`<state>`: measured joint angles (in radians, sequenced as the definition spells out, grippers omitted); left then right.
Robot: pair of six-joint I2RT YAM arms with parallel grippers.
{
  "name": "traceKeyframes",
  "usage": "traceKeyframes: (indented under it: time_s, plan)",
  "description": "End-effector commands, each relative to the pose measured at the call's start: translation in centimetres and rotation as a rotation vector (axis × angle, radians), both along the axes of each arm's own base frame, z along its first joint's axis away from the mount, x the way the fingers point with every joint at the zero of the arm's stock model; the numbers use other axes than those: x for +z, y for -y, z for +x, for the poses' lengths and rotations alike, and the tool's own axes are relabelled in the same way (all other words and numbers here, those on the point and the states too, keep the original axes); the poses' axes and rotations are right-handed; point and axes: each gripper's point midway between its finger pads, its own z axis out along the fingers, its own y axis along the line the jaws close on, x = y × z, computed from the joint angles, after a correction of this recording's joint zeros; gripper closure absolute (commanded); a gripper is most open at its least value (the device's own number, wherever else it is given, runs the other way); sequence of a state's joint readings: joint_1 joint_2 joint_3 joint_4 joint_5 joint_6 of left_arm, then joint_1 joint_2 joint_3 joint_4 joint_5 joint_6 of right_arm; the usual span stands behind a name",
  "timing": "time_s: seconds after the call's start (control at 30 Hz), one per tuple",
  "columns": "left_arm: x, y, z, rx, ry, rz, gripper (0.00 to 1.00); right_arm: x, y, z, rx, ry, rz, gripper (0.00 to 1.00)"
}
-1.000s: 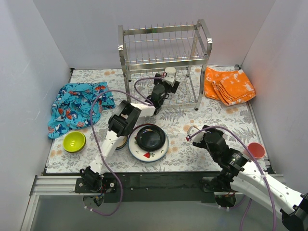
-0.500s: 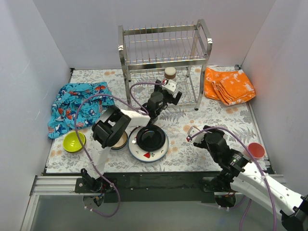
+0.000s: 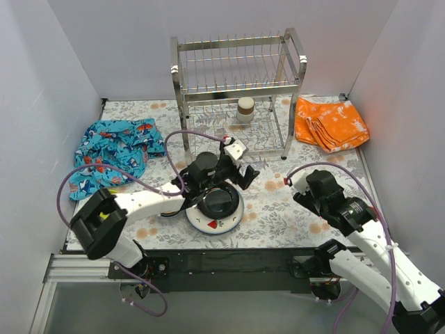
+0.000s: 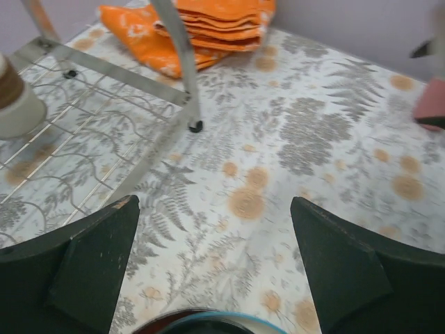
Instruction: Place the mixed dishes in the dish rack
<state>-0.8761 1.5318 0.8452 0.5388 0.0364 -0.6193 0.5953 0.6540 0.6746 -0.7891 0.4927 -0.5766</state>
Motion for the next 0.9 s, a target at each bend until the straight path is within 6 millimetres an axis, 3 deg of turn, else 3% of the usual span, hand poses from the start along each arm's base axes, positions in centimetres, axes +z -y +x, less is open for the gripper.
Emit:
traceKeyframes:
  time_s: [0.0, 0.2, 0.27, 0.3, 0.33, 0.47, 0.57, 0.7, 0.77, 0.87]
  plan:
    - [0.5, -1.8, -7.2, -0.218, -0.107, 0.029, 0.1, -0.5, 1.9, -2.2, -0.13, -0.182, -0.006, 0.29]
    - [-1.0, -4.6, -9.7, -0.213, -0.192, 0.112, 0.1, 0.6, 4.5, -3.0, -0.296, -0.245, -0.035, 0.29]
    - [-0.6, -4.7, -10.5, -0.254, -0.203, 0.123, 0.09, 1.2, 5.0, -2.8, -0.336, -0.244, -0.028, 0.29]
    - [-1.5, -5.1, -11.3, -0.293, -0.213, 0.186, 0.09, 1.5, 5.6, -2.9, -0.377, -0.242, -0.019, 0.29]
    - [-0.9, -4.9, -11.6, -0.327, -0.204, 0.195, 0.09, 1.7, 5.8, -3.0, -0.393, -0.244, -0.017, 0.29]
    - [-1.4, -5.1, -12.9, -0.424, -0.165, 0.258, 0.08, 2.9, 7.7, -4.5, -0.476, -0.292, -0.046, 0.29]
    - [-2.3, -5.1, -13.1, -0.445, -0.173, 0.282, 0.05, 3.5, 8.6, -6.1, -0.497, -0.341, -0.094, 0.28]
    - [-3.0, -4.6, -13.6, -0.501, -0.176, 0.296, 0.05, 3.6, 9.3, -6.5, -0.502, -0.331, -0.118, 0.27]
    - [-2.5, -4.2, -12.8, -0.473, -0.187, 0.296, 0.05, 3.7, 9.4, -6.1, -0.518, -0.351, -0.124, 0.26]
    - [-3.4, -3.5, -12.0, -0.441, -0.266, 0.326, 0.06, 4.5, 8.8, -4.6, -0.535, -0.365, -0.09, 0.27]
